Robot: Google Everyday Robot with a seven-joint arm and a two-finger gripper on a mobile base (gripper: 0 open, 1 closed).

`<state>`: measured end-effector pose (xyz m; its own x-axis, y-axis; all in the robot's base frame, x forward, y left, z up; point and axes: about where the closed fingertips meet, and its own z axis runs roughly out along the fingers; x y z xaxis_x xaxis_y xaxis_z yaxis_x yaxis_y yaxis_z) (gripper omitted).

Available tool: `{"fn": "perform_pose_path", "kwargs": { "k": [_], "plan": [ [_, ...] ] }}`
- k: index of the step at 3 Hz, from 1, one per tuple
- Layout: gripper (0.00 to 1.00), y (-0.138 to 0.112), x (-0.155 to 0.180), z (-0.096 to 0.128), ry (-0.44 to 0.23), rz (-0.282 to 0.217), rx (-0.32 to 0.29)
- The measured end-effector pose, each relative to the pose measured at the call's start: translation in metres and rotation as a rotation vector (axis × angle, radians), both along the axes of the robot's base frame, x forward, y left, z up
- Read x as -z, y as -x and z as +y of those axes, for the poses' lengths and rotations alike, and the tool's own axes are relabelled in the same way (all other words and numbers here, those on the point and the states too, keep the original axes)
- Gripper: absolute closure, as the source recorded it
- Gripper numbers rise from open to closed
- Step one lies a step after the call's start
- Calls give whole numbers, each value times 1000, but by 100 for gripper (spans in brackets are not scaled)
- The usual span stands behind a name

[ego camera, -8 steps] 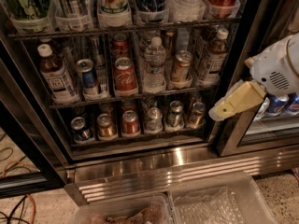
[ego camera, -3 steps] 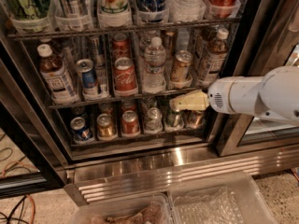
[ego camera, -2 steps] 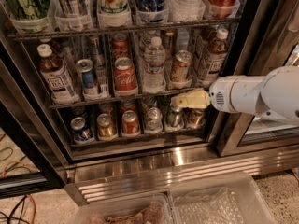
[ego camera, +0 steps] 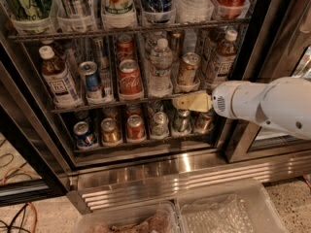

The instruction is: Pick blue plastic bottle from middle shelf of fridge

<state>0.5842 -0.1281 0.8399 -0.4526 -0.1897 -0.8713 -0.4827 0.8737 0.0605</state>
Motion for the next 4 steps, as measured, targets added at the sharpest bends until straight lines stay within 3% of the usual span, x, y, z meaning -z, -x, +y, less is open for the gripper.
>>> {"fn": "perform_pose_path", "kwargs": {
  "k": [1,2,4],
  "plan": [
    [0,-16,-3,4,-35,-46,58],
    [0,-27,-7,5,-27,-106,118],
    [0,-36,2,-13,25,-171,207]
  ]
}}
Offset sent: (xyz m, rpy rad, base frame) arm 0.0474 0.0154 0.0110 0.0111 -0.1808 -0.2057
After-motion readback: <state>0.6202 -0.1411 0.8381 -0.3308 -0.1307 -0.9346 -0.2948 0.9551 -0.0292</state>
